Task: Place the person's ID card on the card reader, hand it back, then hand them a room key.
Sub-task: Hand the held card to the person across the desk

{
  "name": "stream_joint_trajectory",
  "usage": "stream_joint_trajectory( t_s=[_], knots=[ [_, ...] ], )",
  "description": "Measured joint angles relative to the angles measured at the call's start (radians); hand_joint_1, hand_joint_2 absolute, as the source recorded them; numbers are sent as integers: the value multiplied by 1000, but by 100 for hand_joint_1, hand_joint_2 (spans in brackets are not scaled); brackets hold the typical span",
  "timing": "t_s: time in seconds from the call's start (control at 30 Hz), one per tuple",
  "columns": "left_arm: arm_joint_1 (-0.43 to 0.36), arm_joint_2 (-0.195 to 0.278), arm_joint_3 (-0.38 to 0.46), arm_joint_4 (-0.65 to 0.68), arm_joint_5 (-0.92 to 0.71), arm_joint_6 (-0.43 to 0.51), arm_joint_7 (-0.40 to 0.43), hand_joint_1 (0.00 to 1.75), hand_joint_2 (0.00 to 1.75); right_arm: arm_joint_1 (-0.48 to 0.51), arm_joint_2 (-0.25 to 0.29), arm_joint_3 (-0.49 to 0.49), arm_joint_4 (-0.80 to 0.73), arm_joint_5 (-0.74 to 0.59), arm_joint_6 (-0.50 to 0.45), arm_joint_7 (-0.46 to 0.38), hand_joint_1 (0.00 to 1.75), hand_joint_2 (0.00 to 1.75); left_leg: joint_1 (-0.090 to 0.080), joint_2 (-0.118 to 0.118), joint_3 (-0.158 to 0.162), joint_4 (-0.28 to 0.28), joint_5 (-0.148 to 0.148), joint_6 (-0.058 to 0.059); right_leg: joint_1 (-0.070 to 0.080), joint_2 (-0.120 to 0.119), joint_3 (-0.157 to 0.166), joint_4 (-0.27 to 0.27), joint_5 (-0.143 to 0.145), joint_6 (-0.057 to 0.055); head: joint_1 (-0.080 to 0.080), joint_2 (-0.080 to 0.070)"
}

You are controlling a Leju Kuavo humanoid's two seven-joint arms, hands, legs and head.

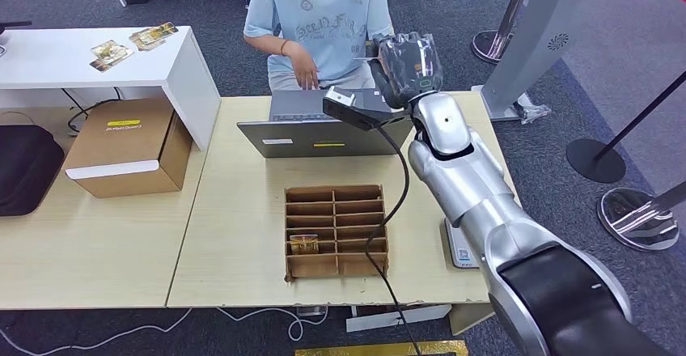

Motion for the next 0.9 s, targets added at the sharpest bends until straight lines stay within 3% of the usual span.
stream_joint_trajectory(
  t_s=[0.4, 0.9],
  knots=[
    [-2, 2, -9, 0, 0, 0, 1, 0, 0, -104, 11, 1, 149, -19, 50, 22, 175, 175, 0, 0, 0, 0, 0, 0, 0, 0, 0, 0, 0, 0, 0, 0],
    [-8, 5, -15, 0, 1, 0, 2, 0, 0, -121, 15, -16, 208, -65, 49, 6, 175, 175, 0, 0, 0, 0, 0, 0, 0, 0, 0, 0, 0, 0, 0, 0]
  ],
)
